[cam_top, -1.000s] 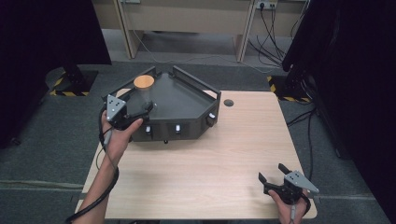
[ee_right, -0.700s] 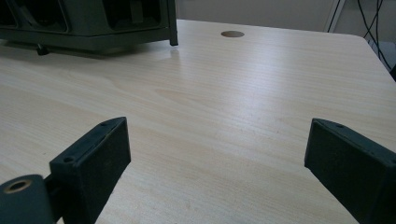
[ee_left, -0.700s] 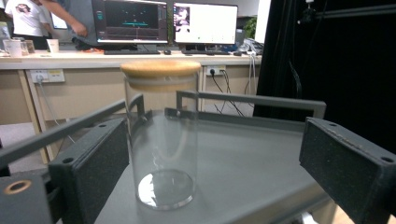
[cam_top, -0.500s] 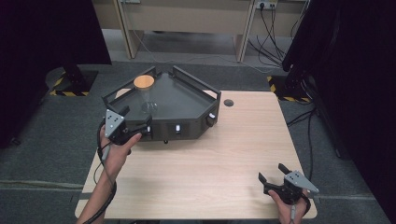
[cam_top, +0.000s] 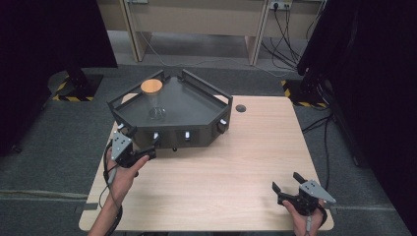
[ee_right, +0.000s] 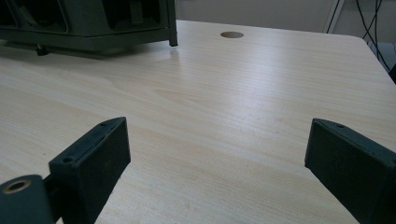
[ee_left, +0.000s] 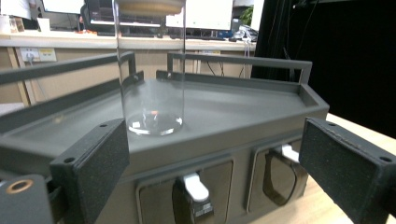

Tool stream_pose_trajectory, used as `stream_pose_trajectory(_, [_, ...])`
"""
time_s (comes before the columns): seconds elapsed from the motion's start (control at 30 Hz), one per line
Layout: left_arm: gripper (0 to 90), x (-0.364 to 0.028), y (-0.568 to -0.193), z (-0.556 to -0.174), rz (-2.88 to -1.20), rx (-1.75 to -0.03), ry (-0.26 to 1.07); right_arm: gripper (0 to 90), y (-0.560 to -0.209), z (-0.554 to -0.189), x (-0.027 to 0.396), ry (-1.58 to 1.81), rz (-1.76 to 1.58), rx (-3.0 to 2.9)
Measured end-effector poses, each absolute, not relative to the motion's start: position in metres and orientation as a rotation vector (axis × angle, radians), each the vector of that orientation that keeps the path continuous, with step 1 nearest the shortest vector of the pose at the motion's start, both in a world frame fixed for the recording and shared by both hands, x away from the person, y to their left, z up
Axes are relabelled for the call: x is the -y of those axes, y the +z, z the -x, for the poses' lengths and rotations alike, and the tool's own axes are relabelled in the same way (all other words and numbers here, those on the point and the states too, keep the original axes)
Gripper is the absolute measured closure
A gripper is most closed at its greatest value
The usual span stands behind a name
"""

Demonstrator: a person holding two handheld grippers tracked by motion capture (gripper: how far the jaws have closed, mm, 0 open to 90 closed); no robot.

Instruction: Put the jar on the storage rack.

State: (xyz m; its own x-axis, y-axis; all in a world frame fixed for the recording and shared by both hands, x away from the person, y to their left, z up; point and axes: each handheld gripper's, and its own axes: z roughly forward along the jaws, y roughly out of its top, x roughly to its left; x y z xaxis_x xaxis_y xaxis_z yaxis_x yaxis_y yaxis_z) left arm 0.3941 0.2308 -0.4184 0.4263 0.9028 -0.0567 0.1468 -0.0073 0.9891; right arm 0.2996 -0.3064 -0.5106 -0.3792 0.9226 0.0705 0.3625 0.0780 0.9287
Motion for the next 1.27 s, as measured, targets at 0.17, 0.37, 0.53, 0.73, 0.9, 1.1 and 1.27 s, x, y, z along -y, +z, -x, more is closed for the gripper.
stream_pose_trajectory(0.17, [8.7,-0.232,-0.434,-0.386,-1.489,-1.0,0.77,7.0,-0.511,-0.3,0.306,1.292,-1.27,-1.8])
stream_pose_trajectory(0.37, [8.9,-0.236,-0.455,-0.378,-1.501,-1.033,0.748,7.0,-0.511,-0.299,0.306,1.292,-1.27,-1.801])
stream_pose_trajectory(0.53, [9.0,-0.238,-0.47,-0.373,-1.512,-1.057,0.737,6.9,-0.511,-0.299,0.306,1.291,-1.269,-1.8])
stream_pose_trajectory(0.73, [9.0,-0.243,-0.486,-0.369,-1.504,-1.096,0.721,6.9,-0.511,-0.299,0.306,1.289,-1.268,-1.8])
stream_pose_trajectory(0.9, [9.0,-0.244,-0.498,-0.366,-1.497,-1.117,0.707,6.8,-0.511,-0.299,0.306,1.29,-1.269,-1.801])
stream_pose_trajectory(1.1, [9.1,-0.245,-0.502,-0.363,-1.494,-1.122,0.705,6.7,-0.511,-0.299,0.306,1.292,-1.269,-1.799])
stream_pose_trajectory(1.27, [9.3,-0.242,-0.502,-0.361,-1.51,-1.101,0.722,6.2,-0.511,-0.299,0.306,1.291,-1.267,-1.804])
